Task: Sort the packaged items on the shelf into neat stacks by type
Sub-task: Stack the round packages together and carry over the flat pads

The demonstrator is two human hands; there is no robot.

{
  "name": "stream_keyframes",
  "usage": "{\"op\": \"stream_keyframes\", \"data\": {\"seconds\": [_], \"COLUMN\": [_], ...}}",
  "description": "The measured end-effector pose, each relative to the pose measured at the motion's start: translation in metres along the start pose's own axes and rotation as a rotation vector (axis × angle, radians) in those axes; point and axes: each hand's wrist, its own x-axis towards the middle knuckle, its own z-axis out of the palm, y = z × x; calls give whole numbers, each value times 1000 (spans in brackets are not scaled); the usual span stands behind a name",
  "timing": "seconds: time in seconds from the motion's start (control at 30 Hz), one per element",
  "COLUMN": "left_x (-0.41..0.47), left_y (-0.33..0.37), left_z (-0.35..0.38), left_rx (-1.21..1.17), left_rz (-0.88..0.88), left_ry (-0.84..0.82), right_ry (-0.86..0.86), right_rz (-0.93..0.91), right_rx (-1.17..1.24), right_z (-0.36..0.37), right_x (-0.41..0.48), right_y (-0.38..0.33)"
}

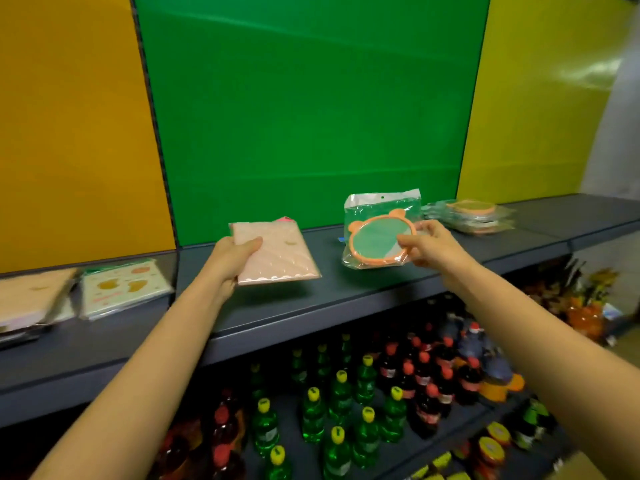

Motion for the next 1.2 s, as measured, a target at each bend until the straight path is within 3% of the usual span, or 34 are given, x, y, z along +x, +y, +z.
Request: {"op": "stream_keyframes", "data": {"seconds": [0.37, 0.67, 0.9, 1.0, 1.07, 1.17, 1.2], "left_x": [34, 99, 140, 151, 155, 153, 153], "left_y": [2, 8, -9, -13, -7, 6, 9], "left_z": [165, 286, 338, 346, 348, 360, 367], "left_rx": [-44, 55, 318, 554, 850, 1485, 1591], "left_rz": [-65, -89, -97, -6, 63, 236, 292], "left_ry": [-144, -296, -349, -389, -409, -243, -161], "right_ry": [144, 239, 215, 197, 199, 184, 164], "right_rz": [14, 6, -16, -9, -2, 11, 13], "right_rx": [46, -31, 3, 14, 33, 46, 40], "right_z": [-123, -195, -229, -236, -241, -245, -245], "right_x": [56, 137, 202, 228, 248, 280, 291], "right_y": [30, 32, 35, 44, 48, 52, 54]}}
